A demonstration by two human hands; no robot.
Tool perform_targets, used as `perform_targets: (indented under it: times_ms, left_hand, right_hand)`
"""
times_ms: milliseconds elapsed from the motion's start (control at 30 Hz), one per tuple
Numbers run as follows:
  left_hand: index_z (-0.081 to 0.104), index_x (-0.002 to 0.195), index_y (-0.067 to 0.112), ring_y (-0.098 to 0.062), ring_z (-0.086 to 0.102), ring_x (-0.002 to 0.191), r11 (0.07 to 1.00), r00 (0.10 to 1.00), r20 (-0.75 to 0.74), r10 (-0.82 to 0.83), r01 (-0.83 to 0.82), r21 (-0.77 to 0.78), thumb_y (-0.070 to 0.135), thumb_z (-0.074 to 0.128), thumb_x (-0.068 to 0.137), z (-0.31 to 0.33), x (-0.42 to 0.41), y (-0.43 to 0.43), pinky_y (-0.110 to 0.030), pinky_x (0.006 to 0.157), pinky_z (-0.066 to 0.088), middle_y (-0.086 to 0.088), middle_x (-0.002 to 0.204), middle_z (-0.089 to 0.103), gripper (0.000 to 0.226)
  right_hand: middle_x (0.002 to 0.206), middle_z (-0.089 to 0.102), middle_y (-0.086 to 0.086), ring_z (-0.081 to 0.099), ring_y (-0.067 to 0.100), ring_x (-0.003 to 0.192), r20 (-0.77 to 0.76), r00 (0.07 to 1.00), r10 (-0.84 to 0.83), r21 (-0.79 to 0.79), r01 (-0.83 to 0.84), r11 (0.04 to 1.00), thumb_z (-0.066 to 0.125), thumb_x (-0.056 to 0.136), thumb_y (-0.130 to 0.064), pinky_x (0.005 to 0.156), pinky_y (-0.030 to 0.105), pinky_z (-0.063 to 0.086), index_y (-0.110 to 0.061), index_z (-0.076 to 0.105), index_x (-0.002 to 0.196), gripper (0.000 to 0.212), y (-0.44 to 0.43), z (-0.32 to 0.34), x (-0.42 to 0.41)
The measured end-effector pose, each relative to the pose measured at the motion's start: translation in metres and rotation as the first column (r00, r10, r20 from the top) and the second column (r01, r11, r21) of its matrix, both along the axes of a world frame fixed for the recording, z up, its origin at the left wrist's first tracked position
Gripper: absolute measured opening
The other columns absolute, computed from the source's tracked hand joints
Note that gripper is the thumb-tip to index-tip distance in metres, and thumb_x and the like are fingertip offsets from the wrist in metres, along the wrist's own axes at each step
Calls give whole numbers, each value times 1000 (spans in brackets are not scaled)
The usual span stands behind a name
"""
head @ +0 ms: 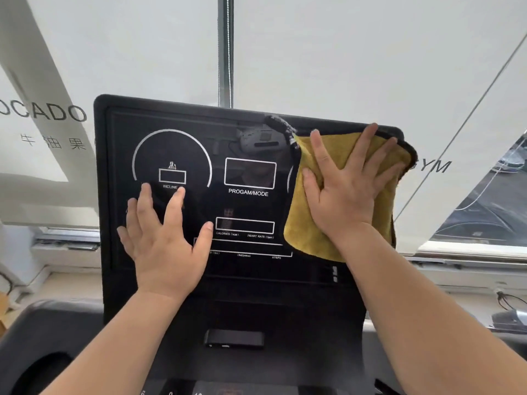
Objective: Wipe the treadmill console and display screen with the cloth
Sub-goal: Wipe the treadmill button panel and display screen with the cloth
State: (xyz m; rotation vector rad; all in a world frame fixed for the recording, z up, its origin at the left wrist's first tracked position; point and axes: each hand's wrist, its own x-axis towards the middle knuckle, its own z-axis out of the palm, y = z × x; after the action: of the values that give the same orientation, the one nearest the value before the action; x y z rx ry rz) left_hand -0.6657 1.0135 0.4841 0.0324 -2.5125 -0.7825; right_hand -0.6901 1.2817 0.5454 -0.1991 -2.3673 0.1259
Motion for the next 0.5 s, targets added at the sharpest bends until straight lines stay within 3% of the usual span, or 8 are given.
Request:
perform_targets:
  times_ms: [67, 167, 333, 500]
  left_hand:
    - [36, 150, 31, -41, 6, 153, 1000, 1000, -9, -8, 8, -6, 49, 65, 87, 2, 0, 2, -68, 118, 9, -9, 166, 6, 72]
    - [33, 152, 33, -42, 5, 153, 999, 1000, 1, -24, 24, -24, 52, 63, 87, 4, -2, 8, -70, 118, 10, -10, 167, 7, 74]
    - [28, 154, 32, -40, -2, 154, 1000, 999, 38, -30, 30, -3, 53, 61, 89, 2, -4, 12, -70, 117, 11, -11, 169, 2, 76]
    - [28, 154, 32, -39, -4, 154, 999, 998, 42, -46, 46, 4, 53, 60, 90, 4, -3, 11, -68, 119, 11, -10, 169, 1, 75]
  right_hand:
    - [169, 0, 30, -7, 65, 148, -50, 999, 21, 25, -20, 999, 37, 107, -49, 114, 81, -5, -54, 33, 155, 49, -9, -4, -6]
    - [170, -2, 27, -8, 63, 149, -26, 999, 38, 51, -36, 998, 34, 106, -52, 114, 80, -5, -53, 34, 155, 49, -8, -19, 2]
    - [169, -16, 26, -18, 58, 150, 165, 986, 20, 119, -40, 992, 26, 90, -85, 114, 80, -8, -52, 13, 159, 77, 19, -58, 43]
    - [165, -14, 34, -14, 60, 150, 145, 981, -126, -45, 133, 990, 27, 89, -84, 117, 78, -2, -27, 2, 165, 98, 25, -21, 22]
